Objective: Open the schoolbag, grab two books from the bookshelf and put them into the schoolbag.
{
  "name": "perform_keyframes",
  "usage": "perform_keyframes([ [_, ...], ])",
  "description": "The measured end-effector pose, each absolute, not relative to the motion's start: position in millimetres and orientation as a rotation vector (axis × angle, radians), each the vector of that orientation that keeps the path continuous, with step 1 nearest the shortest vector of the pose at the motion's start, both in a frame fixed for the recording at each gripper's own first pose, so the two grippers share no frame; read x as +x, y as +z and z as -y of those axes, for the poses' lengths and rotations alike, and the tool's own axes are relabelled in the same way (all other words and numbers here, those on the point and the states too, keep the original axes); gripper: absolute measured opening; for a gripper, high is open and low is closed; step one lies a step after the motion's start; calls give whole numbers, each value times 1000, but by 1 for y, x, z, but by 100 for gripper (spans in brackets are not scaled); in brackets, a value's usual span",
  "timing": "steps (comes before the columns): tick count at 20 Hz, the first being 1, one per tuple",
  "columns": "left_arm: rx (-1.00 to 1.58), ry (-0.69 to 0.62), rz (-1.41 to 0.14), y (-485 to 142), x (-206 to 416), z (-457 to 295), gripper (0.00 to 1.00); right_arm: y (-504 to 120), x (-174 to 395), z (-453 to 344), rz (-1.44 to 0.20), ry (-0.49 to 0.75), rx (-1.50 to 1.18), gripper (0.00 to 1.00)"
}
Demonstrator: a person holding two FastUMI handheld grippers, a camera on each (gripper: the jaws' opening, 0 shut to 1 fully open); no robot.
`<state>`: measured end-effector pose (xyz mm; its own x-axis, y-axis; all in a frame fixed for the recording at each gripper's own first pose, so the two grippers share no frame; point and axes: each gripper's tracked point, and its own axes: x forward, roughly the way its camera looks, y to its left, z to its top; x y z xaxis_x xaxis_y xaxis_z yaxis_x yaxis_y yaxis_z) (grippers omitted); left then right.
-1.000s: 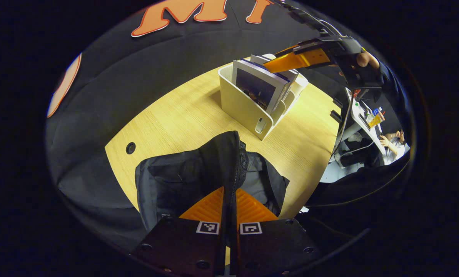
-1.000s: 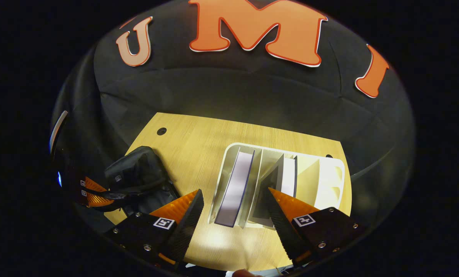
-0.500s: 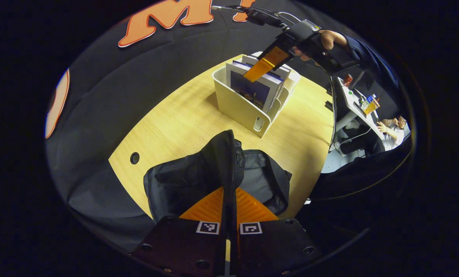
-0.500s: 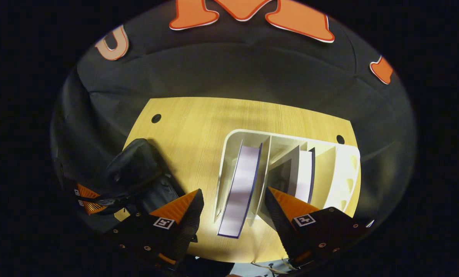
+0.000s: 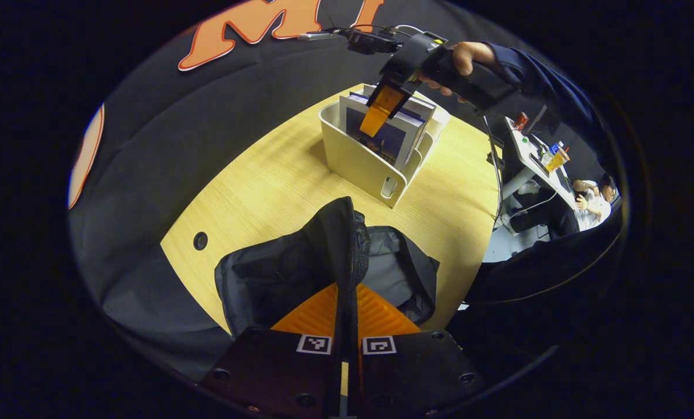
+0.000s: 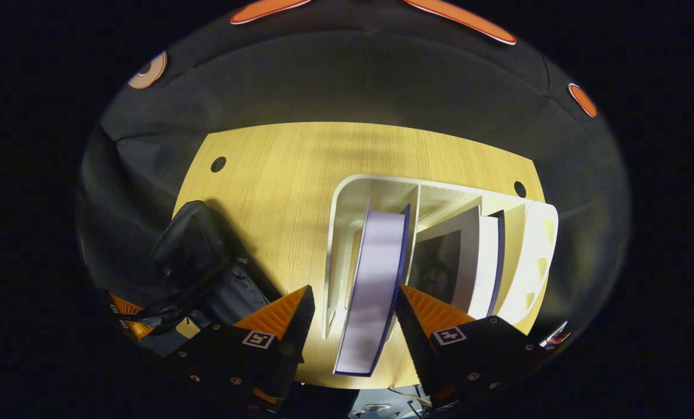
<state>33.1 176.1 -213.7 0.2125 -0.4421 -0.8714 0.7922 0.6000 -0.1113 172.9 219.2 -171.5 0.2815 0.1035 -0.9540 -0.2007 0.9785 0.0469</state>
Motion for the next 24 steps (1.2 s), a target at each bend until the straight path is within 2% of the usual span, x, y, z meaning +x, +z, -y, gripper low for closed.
perform_keyframes([
  [6,386,-907,-1037,-216,29,-183,6,-194,164,-210,-1334,107,-79,52],
  [7,384,-912,-1035,-216,29,-182,6,-194,164,-212,-1337,103,-61,44],
  [9,374,-917,-1036,-218,29,-181,5,-192,161,-211,-1341,92,-50,40],
  [24,390,-927,-1043,-230,27,-174,5,-133,87,-170,-1234,114,20,38],
])
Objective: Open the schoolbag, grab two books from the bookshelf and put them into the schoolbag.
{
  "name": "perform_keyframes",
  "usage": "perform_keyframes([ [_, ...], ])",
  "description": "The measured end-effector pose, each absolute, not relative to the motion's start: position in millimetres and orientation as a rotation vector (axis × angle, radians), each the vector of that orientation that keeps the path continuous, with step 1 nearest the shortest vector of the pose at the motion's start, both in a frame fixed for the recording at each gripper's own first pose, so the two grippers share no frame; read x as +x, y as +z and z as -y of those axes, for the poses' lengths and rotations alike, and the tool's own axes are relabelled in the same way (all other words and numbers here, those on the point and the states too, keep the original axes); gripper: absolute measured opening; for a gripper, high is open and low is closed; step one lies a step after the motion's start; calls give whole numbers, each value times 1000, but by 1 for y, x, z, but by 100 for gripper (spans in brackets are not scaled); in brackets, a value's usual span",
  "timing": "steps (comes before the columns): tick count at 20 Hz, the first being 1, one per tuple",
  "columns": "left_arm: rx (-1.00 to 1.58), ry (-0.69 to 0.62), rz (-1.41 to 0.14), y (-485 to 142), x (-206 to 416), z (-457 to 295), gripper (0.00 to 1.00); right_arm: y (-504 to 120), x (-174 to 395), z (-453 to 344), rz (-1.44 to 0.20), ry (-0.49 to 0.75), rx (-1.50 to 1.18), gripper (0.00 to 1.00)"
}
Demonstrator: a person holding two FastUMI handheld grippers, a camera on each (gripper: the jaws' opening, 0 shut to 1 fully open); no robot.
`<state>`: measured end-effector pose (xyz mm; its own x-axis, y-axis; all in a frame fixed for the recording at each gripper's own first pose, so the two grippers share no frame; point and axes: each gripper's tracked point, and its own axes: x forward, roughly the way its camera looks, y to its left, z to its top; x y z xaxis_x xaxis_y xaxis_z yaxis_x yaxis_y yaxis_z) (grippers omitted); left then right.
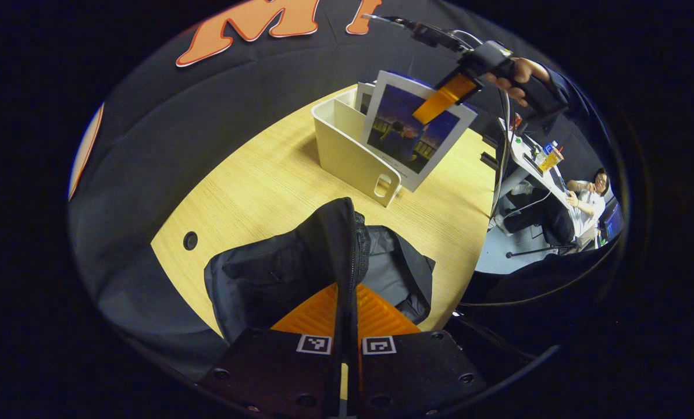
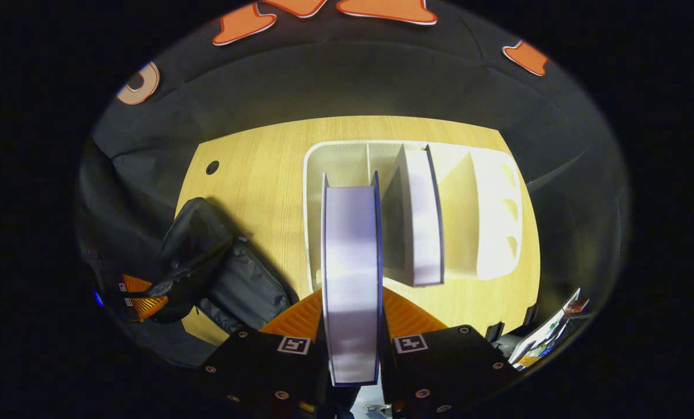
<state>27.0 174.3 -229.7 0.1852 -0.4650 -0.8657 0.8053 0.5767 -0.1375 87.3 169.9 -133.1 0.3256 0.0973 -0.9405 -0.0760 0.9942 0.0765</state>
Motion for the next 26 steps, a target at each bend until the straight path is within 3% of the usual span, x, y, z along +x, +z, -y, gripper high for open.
perform_keyframes([
  [13,399,-891,-1071,-237,24,-165,5,-146,7,-152,-1200,156,144,35],
  [26,396,-838,-1060,-224,22,-163,5,-145,-46,-157,-1092,232,515,35],
])
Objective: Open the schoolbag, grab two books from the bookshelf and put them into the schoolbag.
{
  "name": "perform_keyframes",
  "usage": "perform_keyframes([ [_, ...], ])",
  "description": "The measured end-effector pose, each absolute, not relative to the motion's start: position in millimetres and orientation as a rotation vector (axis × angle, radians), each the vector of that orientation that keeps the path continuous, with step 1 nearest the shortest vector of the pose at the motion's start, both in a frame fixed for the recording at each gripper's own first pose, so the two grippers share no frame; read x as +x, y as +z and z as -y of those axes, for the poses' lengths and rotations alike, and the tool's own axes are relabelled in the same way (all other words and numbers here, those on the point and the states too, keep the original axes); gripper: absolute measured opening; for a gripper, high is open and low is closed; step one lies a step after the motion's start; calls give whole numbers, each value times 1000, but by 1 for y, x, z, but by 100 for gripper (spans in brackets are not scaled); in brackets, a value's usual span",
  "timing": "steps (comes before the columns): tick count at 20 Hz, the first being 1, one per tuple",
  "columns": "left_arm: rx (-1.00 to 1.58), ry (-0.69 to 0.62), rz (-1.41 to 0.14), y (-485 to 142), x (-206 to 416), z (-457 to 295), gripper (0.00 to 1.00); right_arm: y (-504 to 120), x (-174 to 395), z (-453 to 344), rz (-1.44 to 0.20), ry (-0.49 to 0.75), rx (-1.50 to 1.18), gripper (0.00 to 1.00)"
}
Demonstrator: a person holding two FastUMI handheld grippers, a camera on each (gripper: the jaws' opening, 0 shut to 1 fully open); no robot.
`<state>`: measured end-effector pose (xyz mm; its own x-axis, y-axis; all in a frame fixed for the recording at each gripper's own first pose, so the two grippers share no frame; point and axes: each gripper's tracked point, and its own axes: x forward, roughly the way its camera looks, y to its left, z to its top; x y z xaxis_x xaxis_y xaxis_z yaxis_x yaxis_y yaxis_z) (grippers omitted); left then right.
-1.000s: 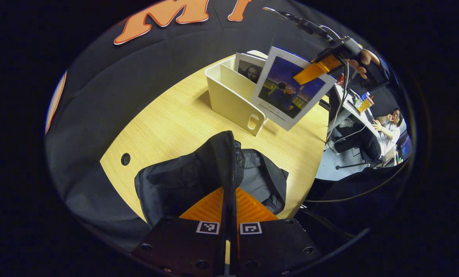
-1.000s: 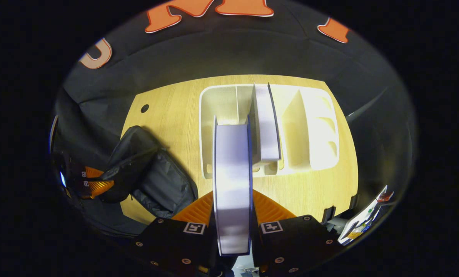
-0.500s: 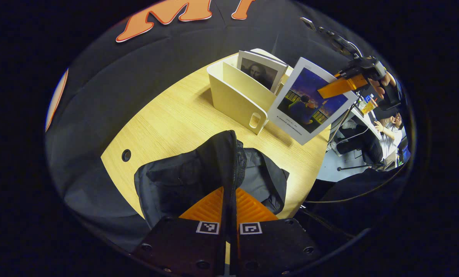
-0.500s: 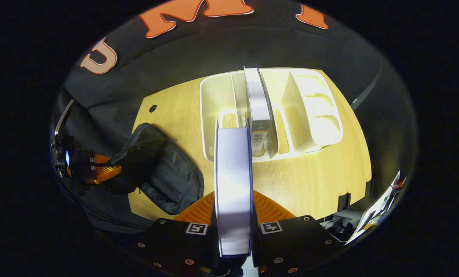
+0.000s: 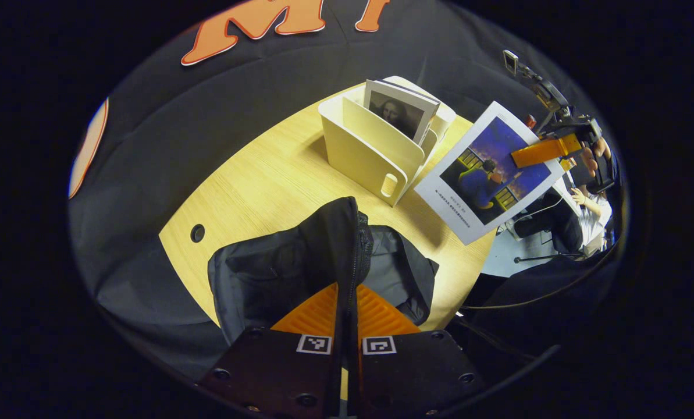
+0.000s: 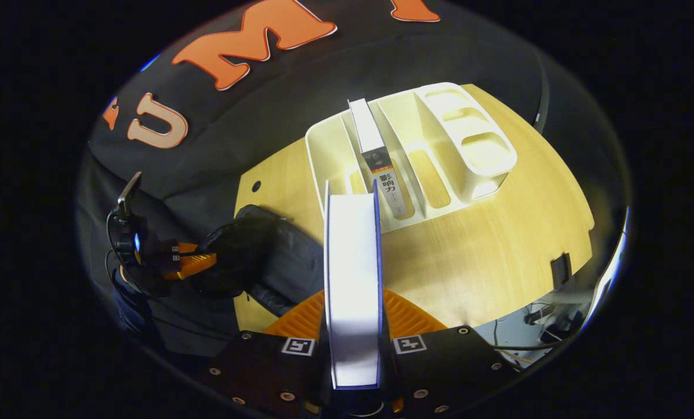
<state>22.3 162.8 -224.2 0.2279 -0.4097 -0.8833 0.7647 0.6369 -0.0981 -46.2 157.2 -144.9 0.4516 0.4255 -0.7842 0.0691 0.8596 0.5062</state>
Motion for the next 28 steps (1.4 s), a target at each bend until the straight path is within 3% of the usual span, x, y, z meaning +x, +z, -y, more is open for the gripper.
perform_keyframes([
  [11,334,-799,-1061,-216,34,-163,4,-165,-64,-218,-1027,368,781,34],
  [22,273,-793,-1038,-211,37,-156,4,-194,-33,-308,-976,475,954,34],
  [28,227,-789,-1030,-211,36,-152,4,-213,-9,-354,-934,474,1068,34],
])
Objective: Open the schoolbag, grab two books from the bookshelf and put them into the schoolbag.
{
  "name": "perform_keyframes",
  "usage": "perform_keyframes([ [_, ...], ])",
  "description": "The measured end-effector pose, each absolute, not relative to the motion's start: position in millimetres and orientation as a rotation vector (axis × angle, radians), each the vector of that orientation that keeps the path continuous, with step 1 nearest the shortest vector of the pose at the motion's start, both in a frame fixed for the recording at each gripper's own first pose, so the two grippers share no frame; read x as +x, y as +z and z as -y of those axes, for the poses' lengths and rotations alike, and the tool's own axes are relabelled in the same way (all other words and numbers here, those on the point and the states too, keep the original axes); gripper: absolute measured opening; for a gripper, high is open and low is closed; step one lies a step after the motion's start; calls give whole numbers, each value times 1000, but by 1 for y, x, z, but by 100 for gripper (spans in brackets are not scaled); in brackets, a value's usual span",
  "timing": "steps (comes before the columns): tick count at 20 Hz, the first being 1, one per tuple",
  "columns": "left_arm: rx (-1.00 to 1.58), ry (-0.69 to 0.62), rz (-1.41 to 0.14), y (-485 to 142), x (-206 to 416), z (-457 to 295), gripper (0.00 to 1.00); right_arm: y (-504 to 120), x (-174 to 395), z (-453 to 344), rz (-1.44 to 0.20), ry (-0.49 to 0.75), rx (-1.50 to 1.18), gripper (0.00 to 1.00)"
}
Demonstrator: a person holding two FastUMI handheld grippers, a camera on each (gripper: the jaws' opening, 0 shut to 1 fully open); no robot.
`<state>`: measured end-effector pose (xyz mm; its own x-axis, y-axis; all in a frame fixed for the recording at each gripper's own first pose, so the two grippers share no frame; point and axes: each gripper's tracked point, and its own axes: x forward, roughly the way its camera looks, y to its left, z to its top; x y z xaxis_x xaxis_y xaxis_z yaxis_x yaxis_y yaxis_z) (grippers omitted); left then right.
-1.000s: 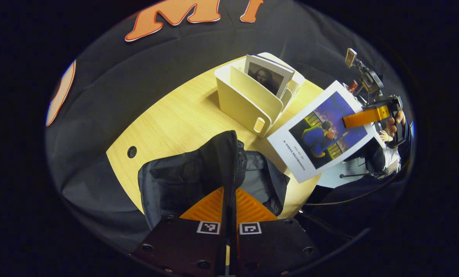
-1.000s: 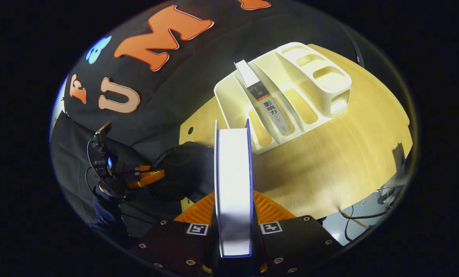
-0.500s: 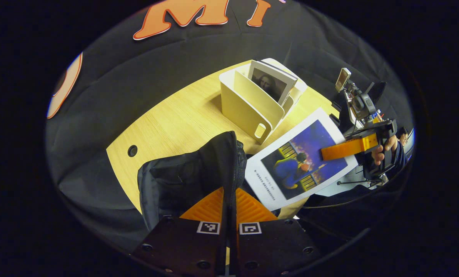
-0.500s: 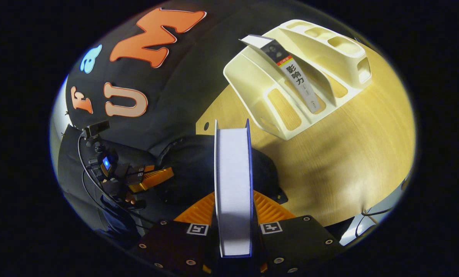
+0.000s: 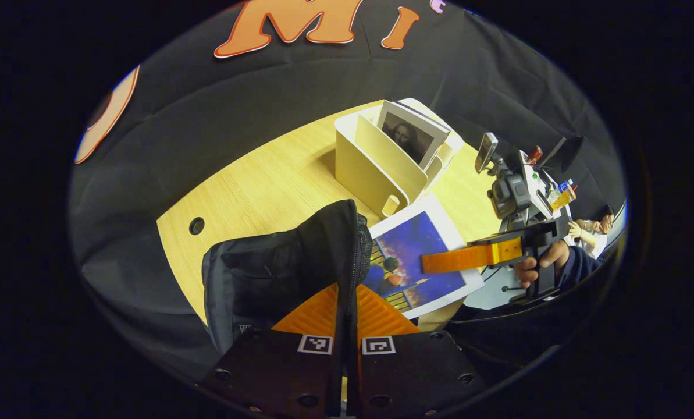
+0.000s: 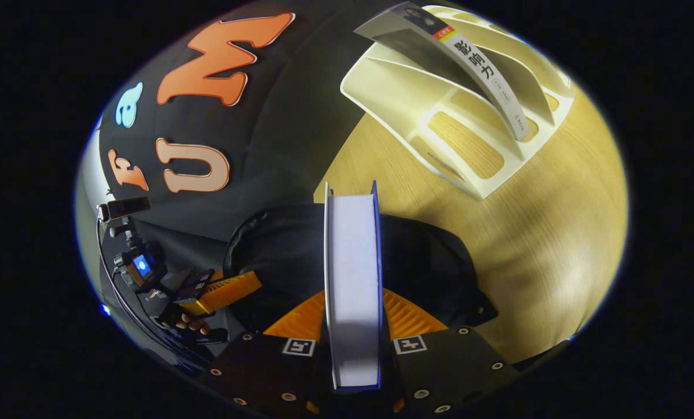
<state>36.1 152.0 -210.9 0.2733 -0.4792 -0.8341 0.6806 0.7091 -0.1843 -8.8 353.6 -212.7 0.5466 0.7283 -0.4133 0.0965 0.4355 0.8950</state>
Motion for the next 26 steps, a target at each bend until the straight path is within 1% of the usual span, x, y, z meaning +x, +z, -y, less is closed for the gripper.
perform_keyframes([
  [9,174,-806,-1017,-208,34,-146,4,-236,13,-416,-869,457,1153,34],
  [14,160,-803,-1017,-210,30,-143,4,-247,21,-438,-890,462,1123,34],
  [15,156,-799,-1019,-211,30,-144,4,-248,21,-436,-896,455,1121,36],
  [16,151,-790,-1021,-213,31,-147,4,-253,18,-436,-926,439,1089,27],
  [17,151,-783,-1021,-213,32,-148,5,-256,15,-431,-945,431,1050,39],
  [18,148,-781,-1023,-213,32,-148,5,-267,12,-437,-979,424,1003,42],
  [19,152,-776,-1022,-213,32,-147,4,-266,2,-430,-1009,433,964,53],
  [20,152,-774,-1022,-213,32,-147,5,-271,-5,-428,-1041,438,923,59],
  [21,157,-771,-1018,-213,33,-145,5,-274,-11,-425,-1062,445,888,71],
  [22,157,-766,-1018,-215,32,-145,5,-277,-15,-421,-1079,444,851,75],
  [23,156,-757,-1018,-216,33,-144,5,-277,-19,-415,-1094,449,819,85],
  [25,146,-736,-1023,-220,30,-144,5,-276,-24,-405,-1115,456,765,96],
  [26,140,-729,-1028,-221,29,-144,5,-275,-26,-399,-1118,463,742,96],
])
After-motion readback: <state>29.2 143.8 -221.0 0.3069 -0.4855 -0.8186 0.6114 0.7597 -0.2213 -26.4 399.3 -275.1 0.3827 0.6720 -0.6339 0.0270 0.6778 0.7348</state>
